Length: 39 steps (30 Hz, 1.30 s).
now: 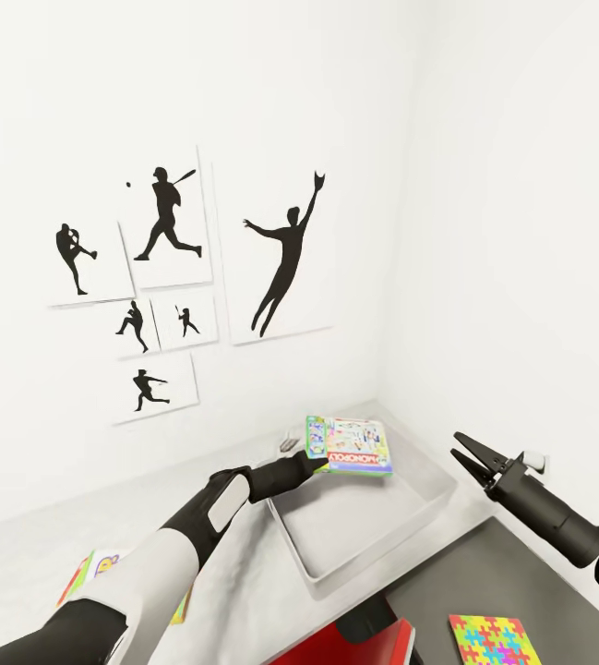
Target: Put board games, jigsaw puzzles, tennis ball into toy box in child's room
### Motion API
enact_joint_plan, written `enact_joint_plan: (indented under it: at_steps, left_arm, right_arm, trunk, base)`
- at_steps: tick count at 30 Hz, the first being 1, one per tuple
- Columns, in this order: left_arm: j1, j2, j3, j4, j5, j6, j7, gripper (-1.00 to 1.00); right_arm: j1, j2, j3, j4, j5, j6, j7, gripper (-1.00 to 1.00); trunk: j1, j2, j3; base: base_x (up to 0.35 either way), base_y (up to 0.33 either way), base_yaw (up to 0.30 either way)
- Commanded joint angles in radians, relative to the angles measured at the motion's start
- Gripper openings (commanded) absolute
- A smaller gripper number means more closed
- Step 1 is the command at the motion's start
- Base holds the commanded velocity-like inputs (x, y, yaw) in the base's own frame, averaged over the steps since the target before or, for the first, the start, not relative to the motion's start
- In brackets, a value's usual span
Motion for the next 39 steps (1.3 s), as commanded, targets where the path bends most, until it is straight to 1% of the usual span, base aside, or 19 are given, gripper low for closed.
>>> enact_joint_plan:
  at_steps: [1,3,7,11,16,18,22,25,28,35,39]
  left_arm:
    - [-0.001,0.000,-0.001,0.001,0.009,0.002,0.000,-1.00]
    - [-0.001,0.000,0.000,0.001,0.010,0.004,0.002,-1.00]
    - [0.000,0.001,0.019,0.003,0.012,0.010,0.005,-1.00]
    - [-0.004,0.024,0.042,-0.009,0.013,0.031,-0.001,-1.00]
    - [-0.004,0.052,0.071,-0.006,0.017,0.052,0.001,-1.00]
    - [0.008,0.041,0.083,-0.003,0.018,0.060,-0.010,-1.00]
    - [0.008,0.018,0.102,-0.001,0.016,0.060,-0.033,-1.00]
    - [0.008,0.001,0.106,-0.001,0.034,0.060,-0.050,-1.00]
    - [0.009,0.000,0.106,0.000,0.053,0.060,-0.067,-1.00]
    - [0.009,0.000,0.105,0.000,0.058,0.059,-0.105,-1.00]
    - [0.009,0.000,0.105,0.001,0.058,0.059,-0.103,-1.00]
  right_arm:
    - [-0.001,0.006,-0.001,0.000,0.001,0.005,0.003,1.00]
    - [-0.001,0.009,-0.001,0.000,0.001,0.005,0.003,1.00]
    - [-0.001,0.030,0.000,0.000,0.002,0.006,0.004,1.00]
    - [-0.001,0.050,0.002,-0.001,0.003,0.010,0.005,1.00]
    - [-0.001,0.057,0.003,-0.001,0.002,0.010,0.005,1.00]
    - [0.003,0.069,0.008,0.003,0.011,-0.002,-0.007,1.00]
    - [0.000,0.088,0.008,0.004,0.011,-0.012,-0.009,1.00]
    - [-0.001,0.097,0.008,0.008,0.017,-0.027,-0.008,1.00]
    - [-0.002,0.099,0.008,0.009,0.020,-0.037,-0.007,1.00]
    - [-0.002,0.100,0.008,0.009,0.020,-0.041,-0.006,1.00]
    - [-0.002,0.100,0.008,0.009,0.020,-0.041,-0.006,1.00]
  trunk:
    - [0.000,-0.001,-0.001]
    - [0.000,-0.001,-0.001]
    - [0.000,-0.001,-0.001]
    - [0.000,-0.001,-0.001]
    - [0.000,-0.001,-0.001]
    - [0.000,-0.001,-0.001]
    - [0.000,-0.001,-0.001]
    - [0.000,-0.001,-0.001]
    - [0.000,-0.001,-0.001]
    - [0.000,-0.001,-0.001]
    - [0.000,-0.001,-0.001]
  base:
    - [0.000,0.000,0.000]
    - [0.000,0.000,0.000]
    - [0.000,0.000,0.000]
    - [0.000,0.000,0.000]
    - [0.000,0.000,0.000]
    - [0.000,0.000,0.000]
    - [0.000,0.000,0.000]
    - [0.000,0.000,0.000]
    - [0.000,0.000,0.000]
    - [0.000,0.000,0.000]
    - [0.000,0.000,0.000]
